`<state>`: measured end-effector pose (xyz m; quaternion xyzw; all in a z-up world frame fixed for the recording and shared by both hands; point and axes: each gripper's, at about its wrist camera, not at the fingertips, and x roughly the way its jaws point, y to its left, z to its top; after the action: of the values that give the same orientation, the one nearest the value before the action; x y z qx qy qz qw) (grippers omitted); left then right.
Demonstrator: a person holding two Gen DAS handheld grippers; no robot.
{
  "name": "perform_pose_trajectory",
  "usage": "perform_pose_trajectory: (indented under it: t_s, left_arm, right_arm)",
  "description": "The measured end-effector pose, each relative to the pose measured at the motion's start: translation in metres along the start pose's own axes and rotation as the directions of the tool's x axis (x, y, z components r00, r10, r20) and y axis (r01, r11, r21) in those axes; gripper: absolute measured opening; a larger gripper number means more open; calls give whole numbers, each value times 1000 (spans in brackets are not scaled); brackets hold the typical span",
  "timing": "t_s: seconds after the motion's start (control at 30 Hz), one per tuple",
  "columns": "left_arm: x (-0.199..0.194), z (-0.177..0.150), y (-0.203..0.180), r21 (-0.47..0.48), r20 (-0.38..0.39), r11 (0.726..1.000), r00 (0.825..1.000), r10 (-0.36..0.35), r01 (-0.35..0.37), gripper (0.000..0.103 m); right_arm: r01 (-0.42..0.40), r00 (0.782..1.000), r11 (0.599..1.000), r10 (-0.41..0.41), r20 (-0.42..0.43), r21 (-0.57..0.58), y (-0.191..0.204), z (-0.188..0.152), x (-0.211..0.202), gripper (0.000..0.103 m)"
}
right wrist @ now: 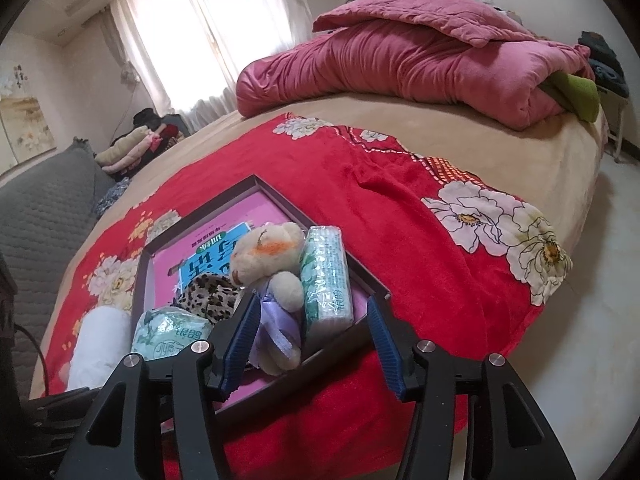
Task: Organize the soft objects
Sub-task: 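Lower the tissue pack and teddy bear onto the tray and open both grippers, then move both tools back toward the remaining soft items beside the tray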
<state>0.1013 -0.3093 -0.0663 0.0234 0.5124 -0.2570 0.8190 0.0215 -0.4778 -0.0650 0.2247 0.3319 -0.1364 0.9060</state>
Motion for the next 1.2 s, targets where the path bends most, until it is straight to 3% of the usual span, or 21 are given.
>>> perform_pose_trajectory:
  t_s: [0.5,0.6,1.2]
  left_arm:
    - [-24,-3,10,-8,45,1000,999,25,-25,48]
    - [-30,-2,7,0,60,1000,998,24,-24,49]
    - [-57,-8,7,2,88,999,996,35,-36,50]
  right_arm:
    - [4,1000,1000,-4,8,-7,1,0,-2,57]
    - [5,1000,1000,-5,9,-8,2,0,-2,67]
    - [58,997,998,-57,56,-27,7,3,-13,74]
